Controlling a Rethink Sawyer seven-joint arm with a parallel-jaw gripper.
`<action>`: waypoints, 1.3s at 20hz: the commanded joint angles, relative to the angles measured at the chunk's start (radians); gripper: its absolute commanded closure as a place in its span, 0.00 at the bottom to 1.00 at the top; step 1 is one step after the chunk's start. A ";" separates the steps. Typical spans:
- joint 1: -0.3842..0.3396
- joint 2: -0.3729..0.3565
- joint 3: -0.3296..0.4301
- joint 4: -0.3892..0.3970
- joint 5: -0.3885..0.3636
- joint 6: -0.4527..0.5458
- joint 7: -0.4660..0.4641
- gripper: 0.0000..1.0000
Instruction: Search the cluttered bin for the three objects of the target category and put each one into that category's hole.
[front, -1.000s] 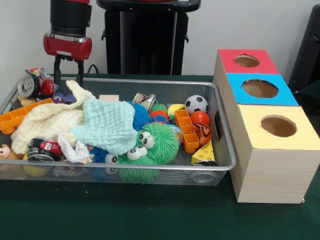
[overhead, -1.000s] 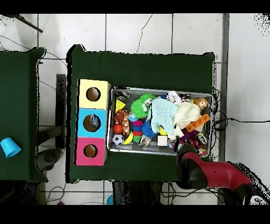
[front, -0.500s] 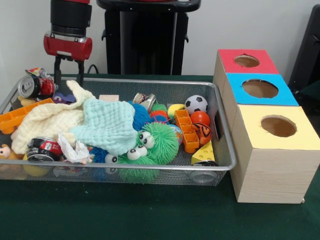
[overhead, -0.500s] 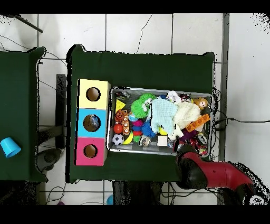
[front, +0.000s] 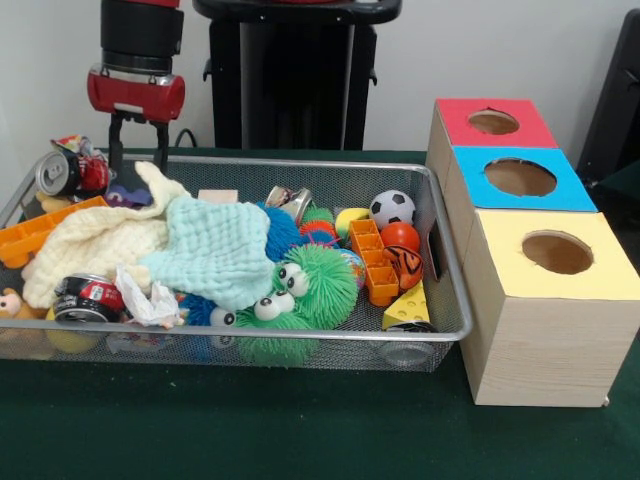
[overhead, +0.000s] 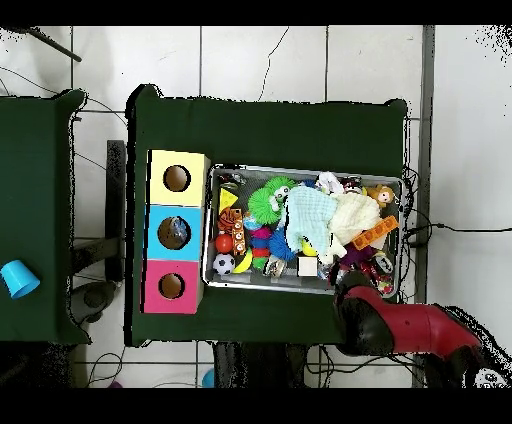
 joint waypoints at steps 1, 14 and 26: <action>-0.071 -0.041 0.200 0.007 0.068 0.205 -0.115 0.00; -0.130 -0.092 0.307 0.004 0.125 0.329 -0.130 0.00; -0.079 -0.093 0.264 0.036 0.143 0.302 -0.013 0.00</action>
